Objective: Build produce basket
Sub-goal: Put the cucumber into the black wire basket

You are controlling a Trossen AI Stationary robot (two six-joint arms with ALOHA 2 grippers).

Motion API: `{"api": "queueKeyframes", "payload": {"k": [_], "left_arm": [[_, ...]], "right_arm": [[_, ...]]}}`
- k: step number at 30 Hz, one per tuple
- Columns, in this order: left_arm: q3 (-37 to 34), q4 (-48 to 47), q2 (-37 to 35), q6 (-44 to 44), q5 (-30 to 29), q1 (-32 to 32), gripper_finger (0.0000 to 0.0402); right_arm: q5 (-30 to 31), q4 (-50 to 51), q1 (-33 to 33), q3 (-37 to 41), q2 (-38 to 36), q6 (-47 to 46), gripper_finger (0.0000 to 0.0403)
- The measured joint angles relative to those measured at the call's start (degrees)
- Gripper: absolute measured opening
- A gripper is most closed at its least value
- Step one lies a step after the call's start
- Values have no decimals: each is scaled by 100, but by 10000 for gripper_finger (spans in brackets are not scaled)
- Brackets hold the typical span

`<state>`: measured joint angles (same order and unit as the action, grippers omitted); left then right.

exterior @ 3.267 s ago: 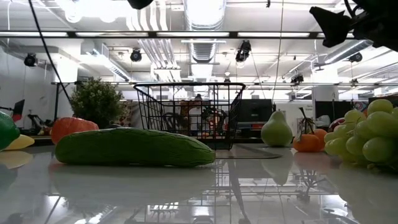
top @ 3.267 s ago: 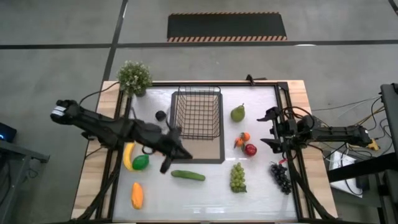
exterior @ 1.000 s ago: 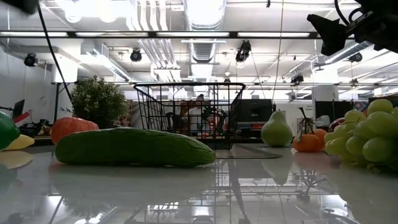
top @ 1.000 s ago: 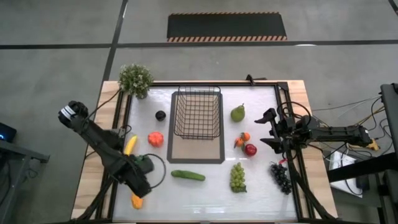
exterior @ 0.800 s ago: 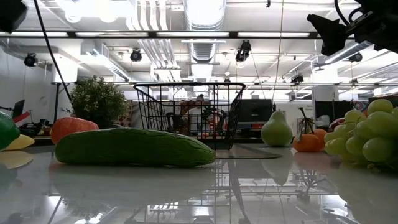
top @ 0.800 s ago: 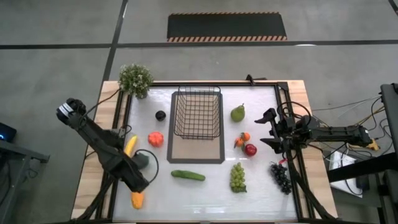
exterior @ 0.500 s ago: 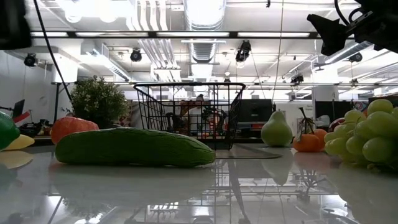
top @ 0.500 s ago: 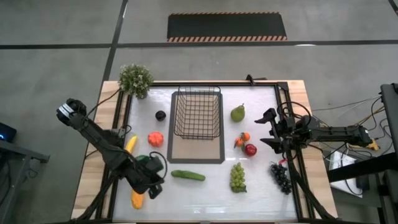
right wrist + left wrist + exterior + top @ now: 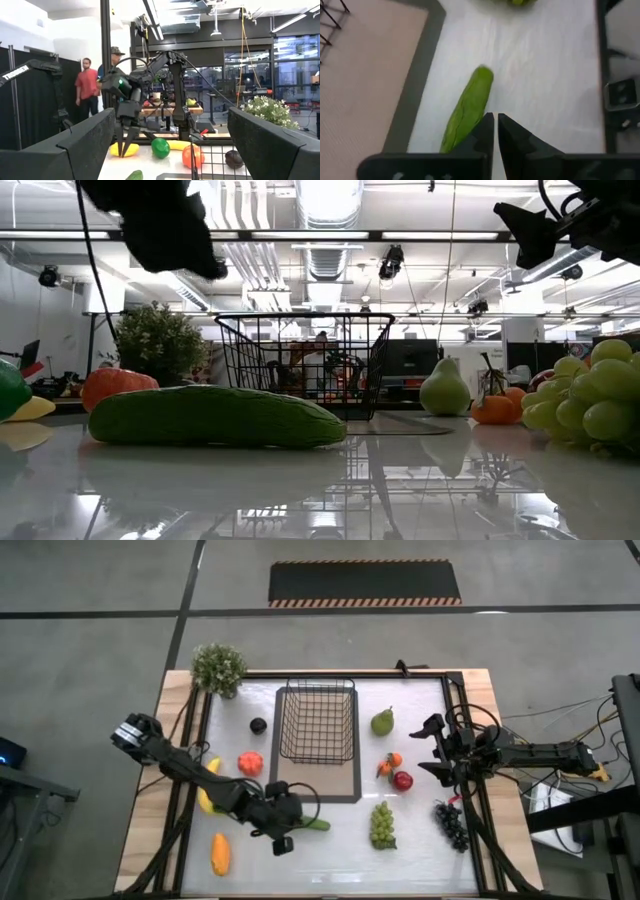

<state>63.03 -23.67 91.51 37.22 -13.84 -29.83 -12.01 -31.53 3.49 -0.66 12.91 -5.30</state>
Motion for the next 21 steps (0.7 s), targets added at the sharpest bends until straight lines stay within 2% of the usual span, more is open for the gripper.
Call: {"api": "queueKeyframes", "payload": {"k": [4,10,13,16,21], "left_arm": [[-78,-8,132,-50,527,131,63],[-83,27,275,-858,490,172,163],[-92,23,320,-917,401,174,200],[-106,18,396,-957,387,194,215],[-114,27,599,-1085,372,200,218]], "right_arm": [[0,13,0,1,0,-2,368],[0,11,1,0,0,-80,368],[0,-8,0,1,0,-249,368],[-1,-8,1,1,0,-490,368],[0,-7,1,1,2,-531,368]]}}
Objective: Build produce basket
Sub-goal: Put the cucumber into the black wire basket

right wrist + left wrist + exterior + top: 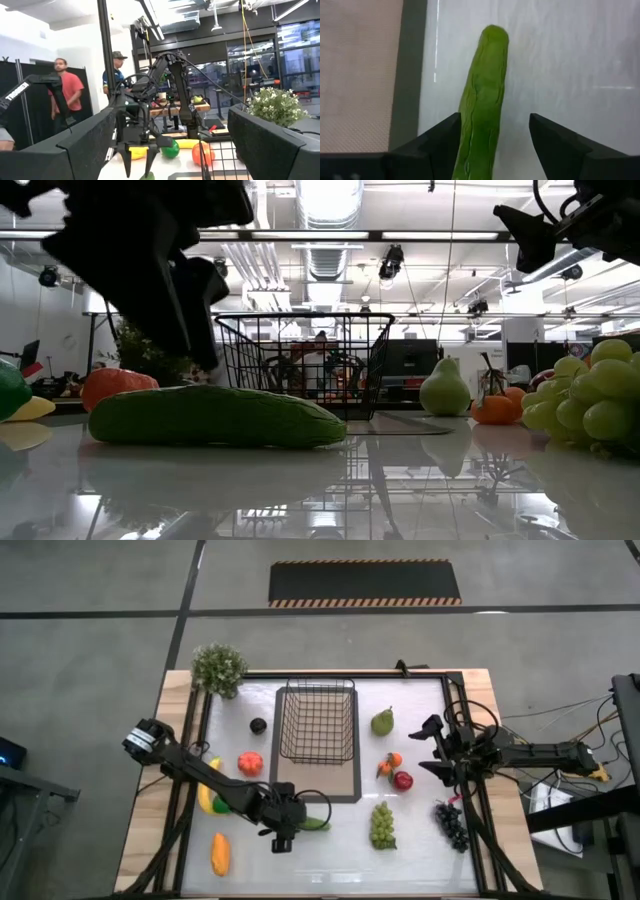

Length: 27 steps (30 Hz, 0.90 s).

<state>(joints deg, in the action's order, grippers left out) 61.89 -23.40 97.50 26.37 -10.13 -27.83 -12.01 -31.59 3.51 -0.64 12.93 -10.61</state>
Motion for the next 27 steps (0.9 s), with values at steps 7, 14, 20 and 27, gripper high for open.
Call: {"api": "queueKeyframes", "payload": {"k": [7,14,20,27], "left_arm": [[-4,15,230,-35,-120,51,218],[-7,35,372,-35,-136,59,218],[-7,42,373,-266,-226,61,204],[-7,40,371,-321,-217,61,139]], "right_arm": [[2,-15,0,-2,-7,-2,368],[2,-24,-2,-2,-7,14,368],[2,-26,0,-2,-8,102,368],[2,-26,0,-2,-9,107,368]]}}
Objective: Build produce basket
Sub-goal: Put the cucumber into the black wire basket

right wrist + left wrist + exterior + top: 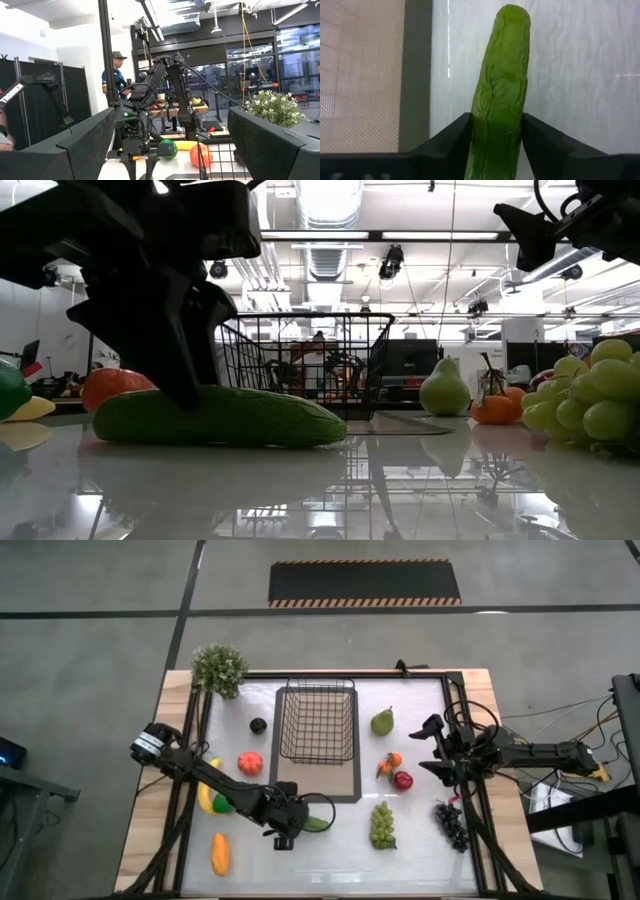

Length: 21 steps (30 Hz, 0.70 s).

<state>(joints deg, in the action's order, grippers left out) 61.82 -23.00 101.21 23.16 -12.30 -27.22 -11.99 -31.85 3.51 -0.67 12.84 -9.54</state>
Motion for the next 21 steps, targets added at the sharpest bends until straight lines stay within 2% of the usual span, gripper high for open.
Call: {"api": "queueKeyframes", "payload": {"k": [5,9,13,18,21], "left_arm": [[27,-8,-4,34,219,0,102],[303,-52,-48,-143,315,0,98],[874,-158,-237,-632,336,57,96],[1886,-1637,-289,-1216,319,327,95],[2268,-2119,-289,-1716,280,596,95]], "right_arm": [[0,0,-1,0,0,-4,368],[2,2,0,2,0,-7,368],[2,2,-1,0,0,-4,368],[7,2,0,0,0,5,368],[7,2,0,0,0,26,368]]}}
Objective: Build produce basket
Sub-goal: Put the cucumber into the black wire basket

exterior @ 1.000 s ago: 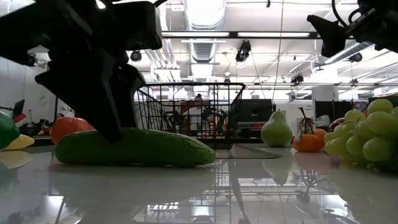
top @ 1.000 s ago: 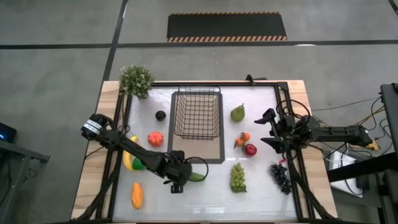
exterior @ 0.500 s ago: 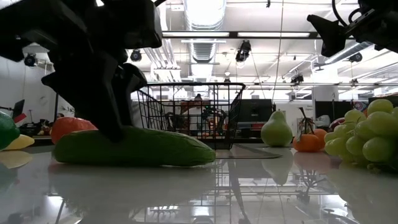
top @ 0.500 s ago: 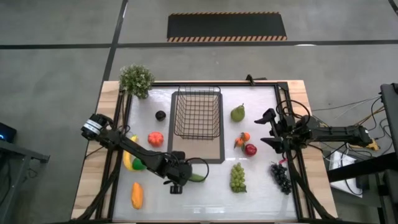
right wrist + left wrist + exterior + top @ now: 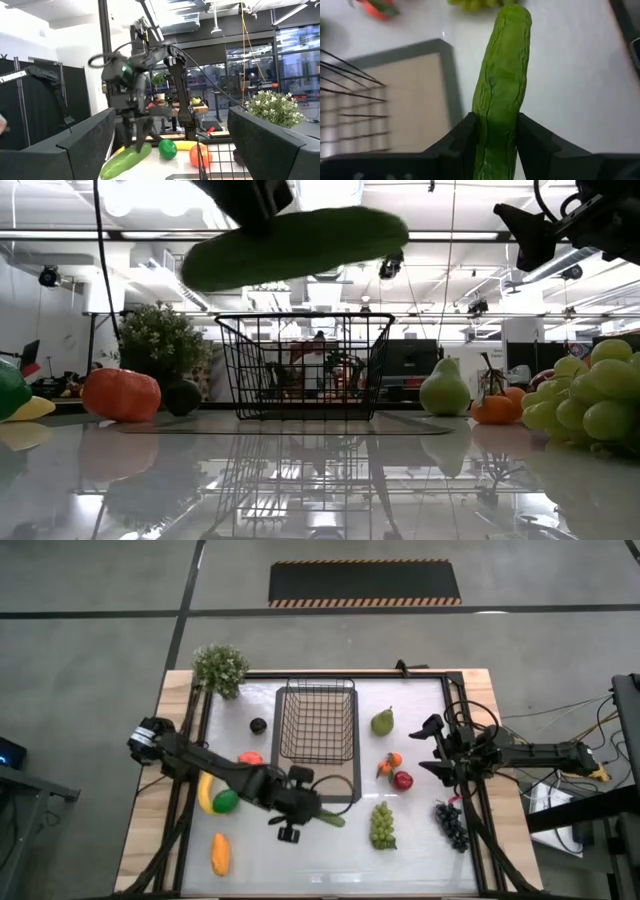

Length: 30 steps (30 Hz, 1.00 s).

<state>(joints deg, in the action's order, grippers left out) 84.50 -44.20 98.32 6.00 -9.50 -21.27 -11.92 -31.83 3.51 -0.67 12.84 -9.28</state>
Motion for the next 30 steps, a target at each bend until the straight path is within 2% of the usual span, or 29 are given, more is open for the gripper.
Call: {"api": "queueKeyframes", "payload": {"k": [9,16,23,30], "left_arm": [[237,-194,-267,-1845,-16,1398,94],[230,-3,-348,-2712,-37,2821,94],[33,560,-348,-2795,24,3836,94],[-416,1149,-345,-2794,199,4161,94]], "right_arm": [[1,2,0,2,0,36,368],[0,9,0,0,0,39,368],[0,150,0,1,4,34,368],[0,170,0,0,11,31,368]]}}
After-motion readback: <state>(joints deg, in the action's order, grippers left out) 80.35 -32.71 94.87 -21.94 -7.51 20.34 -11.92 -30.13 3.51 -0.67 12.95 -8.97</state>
